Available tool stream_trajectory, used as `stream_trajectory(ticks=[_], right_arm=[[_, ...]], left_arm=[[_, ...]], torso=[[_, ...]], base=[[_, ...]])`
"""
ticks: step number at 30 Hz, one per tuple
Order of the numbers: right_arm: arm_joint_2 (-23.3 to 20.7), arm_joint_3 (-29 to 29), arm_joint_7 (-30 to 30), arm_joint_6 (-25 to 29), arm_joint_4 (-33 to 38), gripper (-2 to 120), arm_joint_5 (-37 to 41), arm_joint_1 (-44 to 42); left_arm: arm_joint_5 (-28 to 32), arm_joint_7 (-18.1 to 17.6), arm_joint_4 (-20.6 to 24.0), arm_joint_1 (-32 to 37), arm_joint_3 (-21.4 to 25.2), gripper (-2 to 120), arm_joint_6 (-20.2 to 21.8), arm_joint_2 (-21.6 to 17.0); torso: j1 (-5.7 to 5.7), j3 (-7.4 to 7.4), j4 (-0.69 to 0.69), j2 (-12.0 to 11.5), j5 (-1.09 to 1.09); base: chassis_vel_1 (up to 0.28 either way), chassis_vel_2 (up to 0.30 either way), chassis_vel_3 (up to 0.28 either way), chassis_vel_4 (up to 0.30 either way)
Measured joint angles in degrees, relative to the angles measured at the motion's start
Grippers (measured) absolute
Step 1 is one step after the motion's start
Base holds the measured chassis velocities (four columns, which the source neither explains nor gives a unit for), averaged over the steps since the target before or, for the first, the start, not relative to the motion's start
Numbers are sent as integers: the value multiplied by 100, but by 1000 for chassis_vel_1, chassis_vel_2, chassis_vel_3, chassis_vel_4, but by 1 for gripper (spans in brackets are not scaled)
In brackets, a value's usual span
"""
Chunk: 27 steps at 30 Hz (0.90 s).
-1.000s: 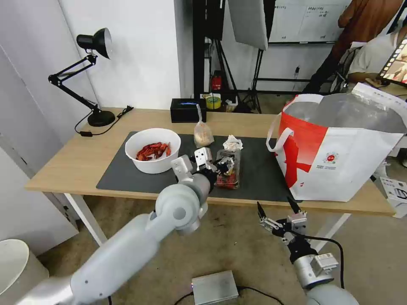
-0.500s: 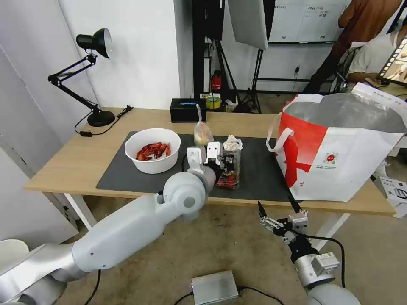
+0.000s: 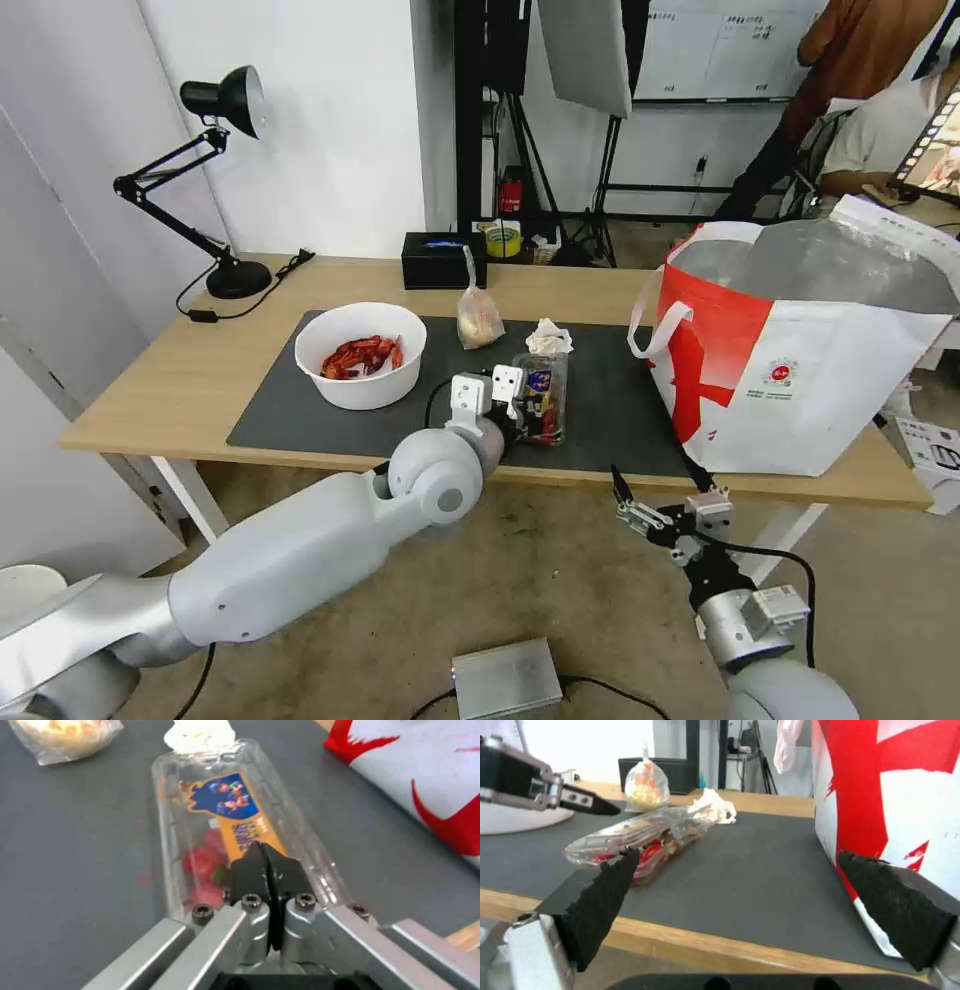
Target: Pick up the trash from the table and place it into the takeout bag.
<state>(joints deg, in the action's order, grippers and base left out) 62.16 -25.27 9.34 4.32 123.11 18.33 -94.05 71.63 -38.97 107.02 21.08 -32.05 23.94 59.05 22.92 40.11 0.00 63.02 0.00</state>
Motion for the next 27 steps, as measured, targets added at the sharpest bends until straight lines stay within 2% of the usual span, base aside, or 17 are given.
stream_trajectory(ticks=[7,11,14,17,19,24,27], right_arm=[[-57,-61,77,-151,115,100,334,92],[-150,-119,193,-347,284,100,844,178],[-261,-134,443,-628,508,100,1575,288],[-313,-136,602,-783,604,100,1940,382],[-425,-137,952,-1052,730,100,2718,594],[-467,-137,1091,-1136,763,100,3011,694],[-585,-152,1444,-1297,840,100,3740,901]], left_arm=[[-29,12,24,6,-69,0,56,-43],[-31,0,42,33,-89,0,60,-35],[-32,-20,47,48,-99,0,61,-43],[-32,-31,56,51,-112,0,61,-56],[-32,-59,71,52,-145,0,61,-76],[-32,-96,74,52,-163,0,61,-82],[-31,-142,77,57,-185,0,57,-85]], torso=[[0,0,0,0,0],[0,0,0,0,0],[0,0,0,0,0],[0,0,0,0,0],[0,0,0,0,0],[0,0,0,0,0],[0,0,1,0,0]], base=[[0,0,0,0],[0,0,0,0],[0,0,0,0],[0,0,0,0],[0,0,0,0],[0,0,0,0],[0,0,0,0]])
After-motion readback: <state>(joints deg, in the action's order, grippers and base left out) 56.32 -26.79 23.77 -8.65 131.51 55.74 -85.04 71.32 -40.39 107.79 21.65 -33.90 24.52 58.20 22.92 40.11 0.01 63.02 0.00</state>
